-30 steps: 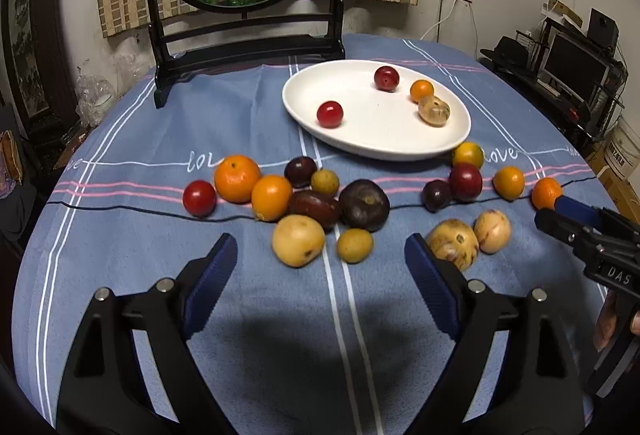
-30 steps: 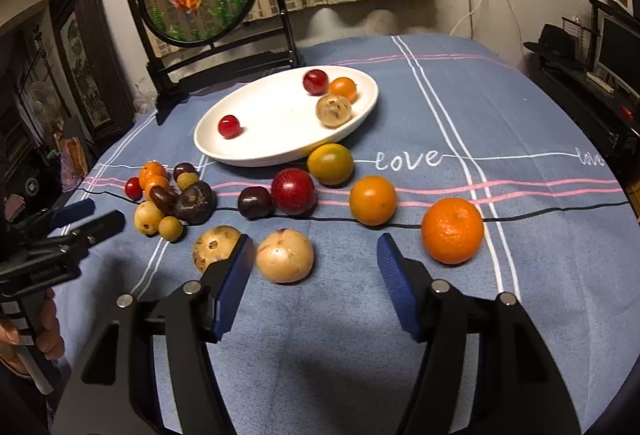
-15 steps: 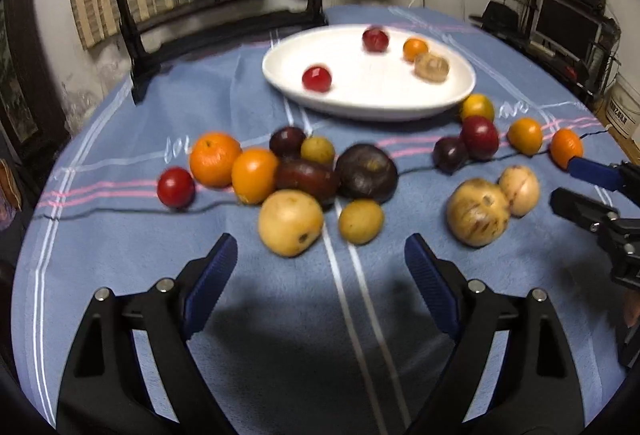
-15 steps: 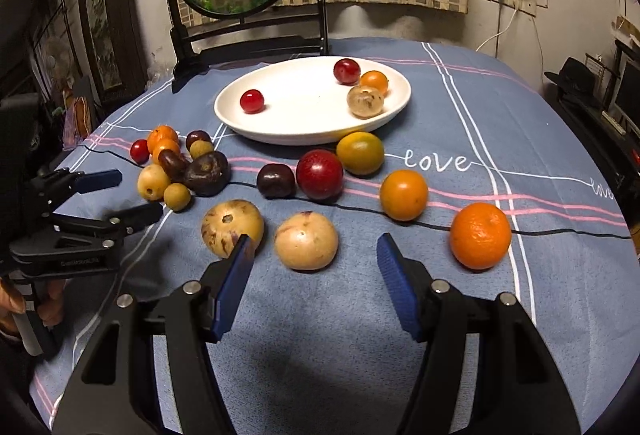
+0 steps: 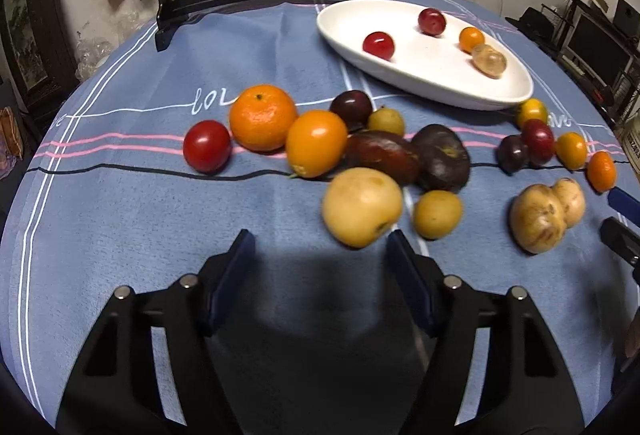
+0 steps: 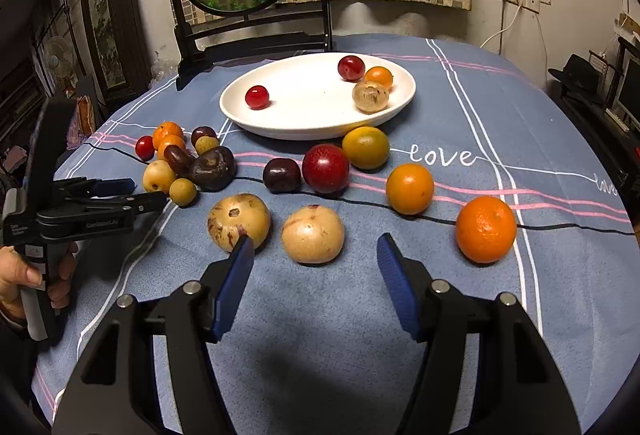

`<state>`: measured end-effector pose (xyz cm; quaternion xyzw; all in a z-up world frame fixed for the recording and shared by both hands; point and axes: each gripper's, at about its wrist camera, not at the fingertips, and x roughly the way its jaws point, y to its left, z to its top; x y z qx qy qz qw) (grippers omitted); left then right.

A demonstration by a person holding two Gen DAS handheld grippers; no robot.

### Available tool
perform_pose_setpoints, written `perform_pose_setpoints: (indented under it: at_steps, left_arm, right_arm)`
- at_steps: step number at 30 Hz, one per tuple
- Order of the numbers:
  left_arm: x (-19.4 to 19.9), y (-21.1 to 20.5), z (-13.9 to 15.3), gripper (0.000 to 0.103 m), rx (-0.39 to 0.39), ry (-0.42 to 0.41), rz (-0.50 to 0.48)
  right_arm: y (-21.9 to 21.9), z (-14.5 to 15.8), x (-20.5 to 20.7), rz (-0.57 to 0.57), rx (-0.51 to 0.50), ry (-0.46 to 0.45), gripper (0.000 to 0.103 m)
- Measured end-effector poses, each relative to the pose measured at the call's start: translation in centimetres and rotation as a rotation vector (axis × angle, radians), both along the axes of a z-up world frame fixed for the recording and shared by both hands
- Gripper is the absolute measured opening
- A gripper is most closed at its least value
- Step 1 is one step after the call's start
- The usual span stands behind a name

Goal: Organize fruits
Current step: 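Grasp a pale yellow fruit with the left tool while the right tool grasps a beige fruit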

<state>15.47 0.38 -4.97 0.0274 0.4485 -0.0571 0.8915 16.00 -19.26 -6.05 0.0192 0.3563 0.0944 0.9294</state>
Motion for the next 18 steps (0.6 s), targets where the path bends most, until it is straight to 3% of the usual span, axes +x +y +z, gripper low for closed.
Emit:
perform_pose_setpoints:
  at_steps: [4,8,11,16,18]
  left_arm:
    - [0.4,-0.7,0.1,0.065,0.015,-0.01,-0.013]
    - [1.0,-1.6,0.4,0.038,0.004,-0.004,-0.032]
    - [0.6,-2.2,0.3,0.038,0.051,-0.028,-0.05]
    - [-0.2,-1.3,1.3,0.038,-0.025,-0.052,-0.055]
    - [-0.7,-1.5,1.6,0.038,-0.03,-0.072,-0.075]
  right_arm:
    - [0.0,0.0,0.0,0.002,0.002,0.003,0.064]
    - [-0.1,-0.3,0.2,-0.003,0.006,0.019,0.064]
    - [-0.3,-0.5,0.3,-0.01,0.013,0.027,0.064]
    - [-0.3,-0.9,0.5,-0.007,0.015,0.044,0.064]
    - [0.1,-1.2,0.8,-0.021,-0.033,0.079,0.064]
